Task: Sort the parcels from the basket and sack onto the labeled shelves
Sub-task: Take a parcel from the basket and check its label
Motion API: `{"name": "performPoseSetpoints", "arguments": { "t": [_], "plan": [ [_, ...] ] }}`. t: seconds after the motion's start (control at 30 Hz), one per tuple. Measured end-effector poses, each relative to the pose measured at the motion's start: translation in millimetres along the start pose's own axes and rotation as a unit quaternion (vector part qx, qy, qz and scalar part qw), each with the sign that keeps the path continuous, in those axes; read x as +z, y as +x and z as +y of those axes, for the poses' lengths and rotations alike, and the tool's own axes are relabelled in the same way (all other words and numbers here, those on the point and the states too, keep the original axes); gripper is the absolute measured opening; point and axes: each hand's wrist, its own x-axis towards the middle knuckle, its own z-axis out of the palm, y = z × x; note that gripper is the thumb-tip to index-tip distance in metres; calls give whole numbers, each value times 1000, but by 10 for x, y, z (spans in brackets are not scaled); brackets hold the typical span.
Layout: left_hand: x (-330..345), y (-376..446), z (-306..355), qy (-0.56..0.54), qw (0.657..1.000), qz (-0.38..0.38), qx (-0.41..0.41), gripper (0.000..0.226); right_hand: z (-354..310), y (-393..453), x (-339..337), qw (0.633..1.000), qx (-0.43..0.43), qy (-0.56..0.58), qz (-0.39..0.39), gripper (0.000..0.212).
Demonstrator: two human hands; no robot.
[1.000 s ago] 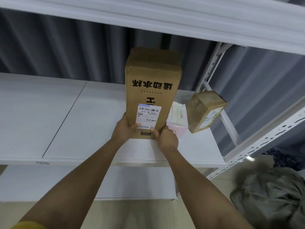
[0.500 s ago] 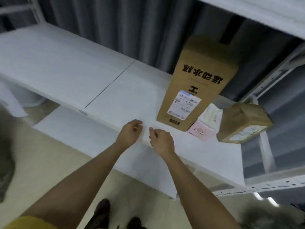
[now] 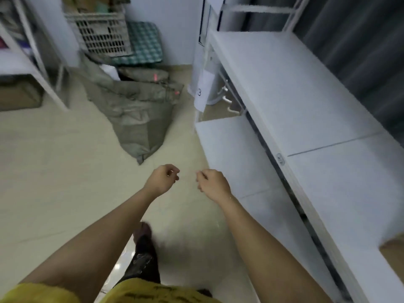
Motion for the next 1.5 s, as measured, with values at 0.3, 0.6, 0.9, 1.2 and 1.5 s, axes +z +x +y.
{"name": "performPoseSetpoints", "arguments": {
  "t": [0.3, 0.6, 0.9, 1.2, 1.5],
  "plan": [
    [-2100, 1059, -610, -24, 992, 111, -46, 23, -1703, 1686, 932, 996, -53, -36, -69, 23],
    [-3477, 2189, -874, -63, 987, 129, -76, 25, -2933, 3001, 1340, 990, -49, -51, -125, 20],
    [-4785, 3549, -918, -72, 979, 154, -108, 24, -4317, 4780, 1436, 978, -78, -77, -179, 26],
    [-6176, 4834, -1102, -81, 977, 164, -107, 25, -5647, 6165, 1776, 976, -82, -91, -181, 34],
    [-7773, 6241, -1367, -7, 994, 83, -66, 20, -6951, 7227, 2349, 995, 2, 11, -98, 28]
  ]
}}
